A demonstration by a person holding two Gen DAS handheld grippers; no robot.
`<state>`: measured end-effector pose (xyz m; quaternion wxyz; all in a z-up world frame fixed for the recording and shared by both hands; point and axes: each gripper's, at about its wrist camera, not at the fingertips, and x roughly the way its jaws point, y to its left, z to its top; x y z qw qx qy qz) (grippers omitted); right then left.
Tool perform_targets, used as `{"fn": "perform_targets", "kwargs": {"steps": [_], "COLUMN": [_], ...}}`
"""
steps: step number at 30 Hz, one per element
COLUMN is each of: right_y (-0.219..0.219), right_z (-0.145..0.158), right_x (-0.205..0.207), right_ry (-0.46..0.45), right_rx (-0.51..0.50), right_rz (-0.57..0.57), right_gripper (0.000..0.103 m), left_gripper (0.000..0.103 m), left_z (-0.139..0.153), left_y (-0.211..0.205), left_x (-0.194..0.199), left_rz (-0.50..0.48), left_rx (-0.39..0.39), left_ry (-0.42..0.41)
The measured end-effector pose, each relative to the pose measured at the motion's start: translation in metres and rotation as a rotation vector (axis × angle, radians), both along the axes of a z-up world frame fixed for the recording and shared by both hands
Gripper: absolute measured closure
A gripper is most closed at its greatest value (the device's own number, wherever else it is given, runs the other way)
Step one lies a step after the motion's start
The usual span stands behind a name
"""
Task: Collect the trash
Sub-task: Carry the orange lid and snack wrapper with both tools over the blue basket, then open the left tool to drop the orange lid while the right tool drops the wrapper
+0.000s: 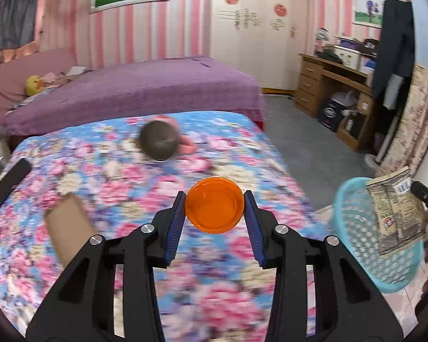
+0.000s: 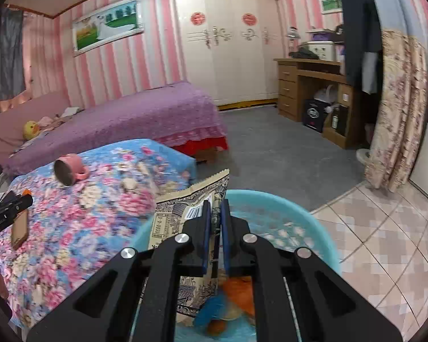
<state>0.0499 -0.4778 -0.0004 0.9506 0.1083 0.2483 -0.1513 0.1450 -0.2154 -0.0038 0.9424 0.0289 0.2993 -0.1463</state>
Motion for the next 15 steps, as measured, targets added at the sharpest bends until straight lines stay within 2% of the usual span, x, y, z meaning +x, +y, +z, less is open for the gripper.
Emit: {"fn": "perform_targets", "kwargs": {"steps": [3,7,15], "right_y": [-0.018,-0.041,-0.067], "right_z": [-0.004,-0.009,-0.023], "right_x": [-0.012,-0.028,-0.036], "right_ry": [0.0,0.008,0.025], "right_rx": [-0.005,-0.012,0.022], "right_rz": [-0.033,-0.084,-0.128], "right_gripper": [0.095,0.095,0.096], "left_gripper": [0.063,0.063,0.063], "left_z": [0.002,0.001,-0.02], "left_y": [-0.032,-0.073,-0.142], "left_x": [-0.009,-0.02,-0.035], "left_rz": [-0.056,-0.135,-0.233], "left_rx": [0.005,-0.029,-0.015], "left_ry": [-0.022,-0.026,-0.003]}}
